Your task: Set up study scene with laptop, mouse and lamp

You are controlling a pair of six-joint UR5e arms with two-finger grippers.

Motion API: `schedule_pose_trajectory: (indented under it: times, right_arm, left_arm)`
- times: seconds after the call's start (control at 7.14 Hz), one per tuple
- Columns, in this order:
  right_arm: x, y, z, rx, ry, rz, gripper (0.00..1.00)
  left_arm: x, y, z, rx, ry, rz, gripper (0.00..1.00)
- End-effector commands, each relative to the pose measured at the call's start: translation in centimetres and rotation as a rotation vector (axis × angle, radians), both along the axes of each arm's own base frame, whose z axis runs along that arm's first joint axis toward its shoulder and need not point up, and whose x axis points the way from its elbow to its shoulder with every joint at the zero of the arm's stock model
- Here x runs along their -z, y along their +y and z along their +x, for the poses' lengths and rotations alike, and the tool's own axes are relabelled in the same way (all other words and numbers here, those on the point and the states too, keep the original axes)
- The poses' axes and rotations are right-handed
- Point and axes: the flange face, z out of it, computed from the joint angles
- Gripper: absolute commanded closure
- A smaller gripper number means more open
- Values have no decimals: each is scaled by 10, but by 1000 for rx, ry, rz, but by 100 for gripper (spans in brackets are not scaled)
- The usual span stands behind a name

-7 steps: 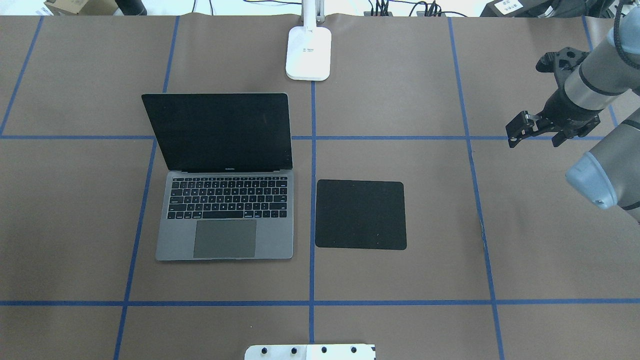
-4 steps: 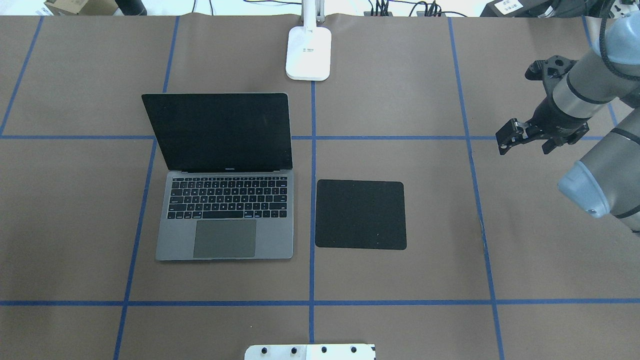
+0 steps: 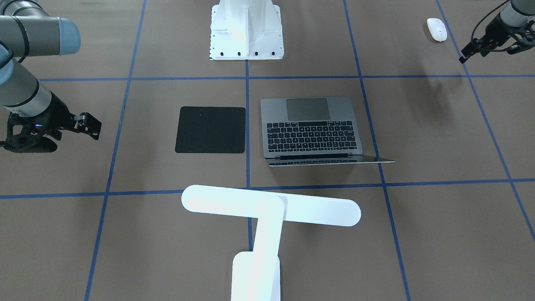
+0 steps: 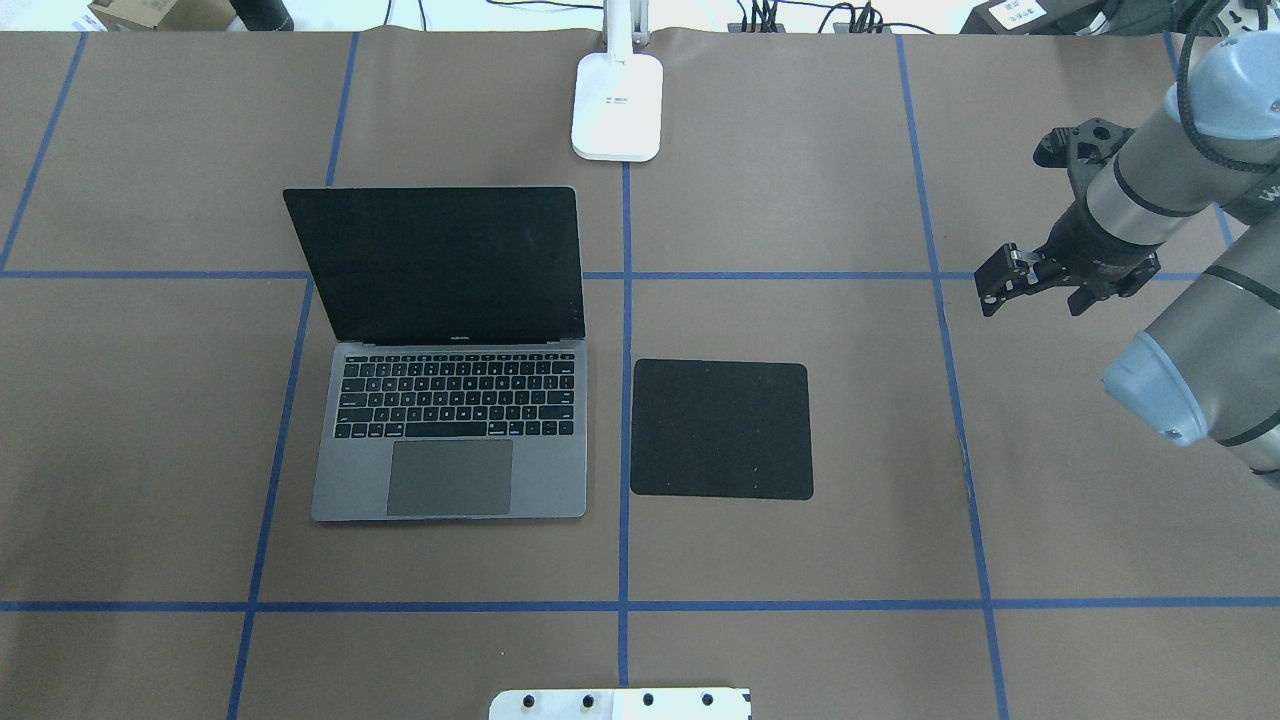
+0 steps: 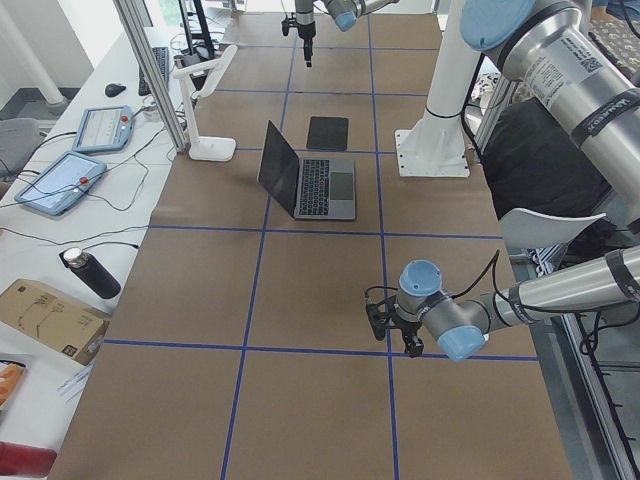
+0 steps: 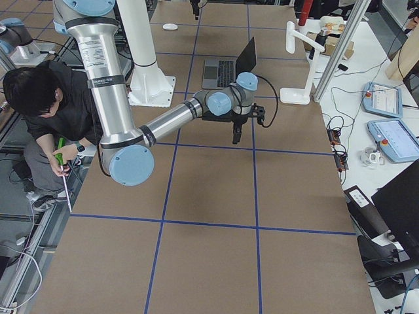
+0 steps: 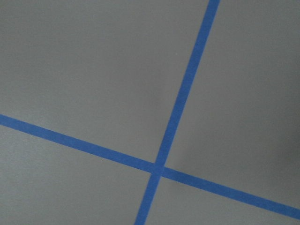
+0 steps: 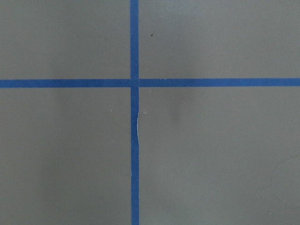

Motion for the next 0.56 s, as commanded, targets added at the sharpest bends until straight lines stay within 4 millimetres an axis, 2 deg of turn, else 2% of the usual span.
schedule_pose_trajectory:
  times: [0.0,0.14,0.28,0.42]
  right_arm:
    - [3,1,0,0,-3,5,0]
    - [6,1,1,0,-6,10,0]
    - [8,2,1,-1,-9,13,0]
    - [10,3,2,-1,-10,15,0]
  left_arm:
    - [2,16,28,-72,-1,-11,0]
    - [2,26,24,-107,5,-9,0]
    - [2,41,7,-145,17,-6,0]
    - [3,49,7,-182,21,-17,0]
